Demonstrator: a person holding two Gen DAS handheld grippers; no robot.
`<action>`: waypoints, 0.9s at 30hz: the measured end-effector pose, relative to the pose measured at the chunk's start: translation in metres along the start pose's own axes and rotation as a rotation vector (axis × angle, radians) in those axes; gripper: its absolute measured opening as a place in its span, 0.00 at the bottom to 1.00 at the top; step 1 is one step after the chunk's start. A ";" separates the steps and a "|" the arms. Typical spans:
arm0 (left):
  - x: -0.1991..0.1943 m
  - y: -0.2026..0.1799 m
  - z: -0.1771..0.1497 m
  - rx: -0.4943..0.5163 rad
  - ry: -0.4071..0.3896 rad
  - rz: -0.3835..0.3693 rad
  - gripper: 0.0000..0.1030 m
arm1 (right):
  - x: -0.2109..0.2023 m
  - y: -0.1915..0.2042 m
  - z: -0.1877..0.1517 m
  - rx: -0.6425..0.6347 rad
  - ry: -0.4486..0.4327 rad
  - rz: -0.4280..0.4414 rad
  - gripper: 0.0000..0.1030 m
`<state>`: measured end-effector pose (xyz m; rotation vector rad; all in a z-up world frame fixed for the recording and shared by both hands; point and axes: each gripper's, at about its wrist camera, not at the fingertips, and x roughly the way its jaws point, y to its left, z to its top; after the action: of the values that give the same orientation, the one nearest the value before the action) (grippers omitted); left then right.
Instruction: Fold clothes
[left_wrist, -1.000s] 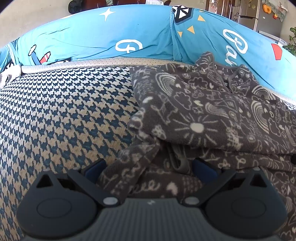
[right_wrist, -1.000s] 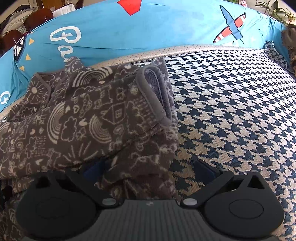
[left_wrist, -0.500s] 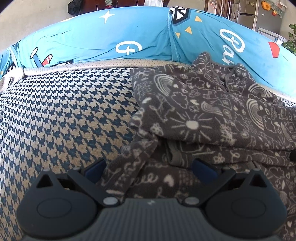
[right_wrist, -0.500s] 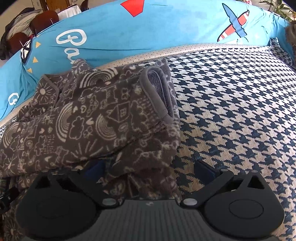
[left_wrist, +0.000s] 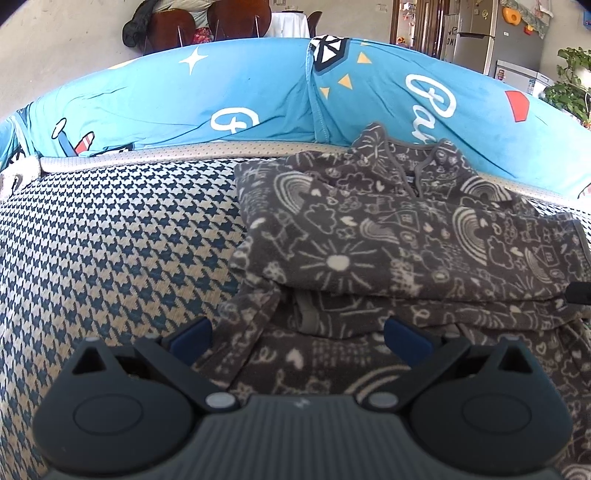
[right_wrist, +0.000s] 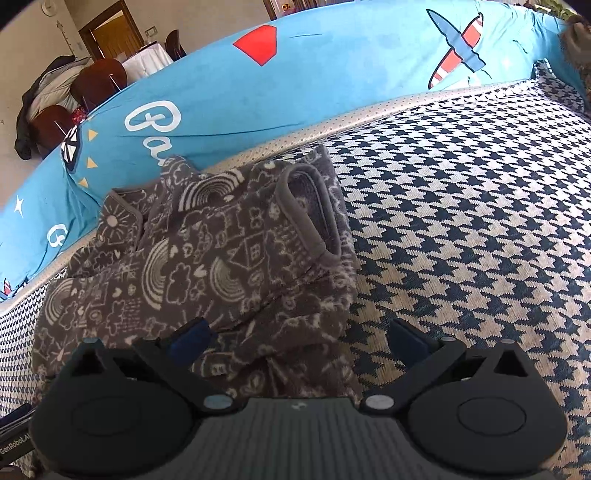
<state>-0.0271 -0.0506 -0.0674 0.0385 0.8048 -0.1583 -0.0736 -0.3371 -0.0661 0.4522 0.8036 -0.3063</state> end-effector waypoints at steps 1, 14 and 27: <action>-0.001 -0.001 0.000 0.004 -0.002 -0.003 1.00 | -0.001 0.000 0.000 -0.004 -0.003 0.000 1.00; -0.014 -0.019 -0.004 0.053 -0.013 -0.040 1.00 | -0.009 -0.001 -0.002 -0.011 -0.024 0.024 1.00; -0.024 -0.035 -0.009 0.078 0.025 -0.074 1.00 | -0.021 0.008 -0.006 -0.079 -0.043 0.043 1.00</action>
<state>-0.0554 -0.0817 -0.0559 0.0841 0.8249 -0.2595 -0.0875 -0.3257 -0.0516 0.3865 0.7601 -0.2429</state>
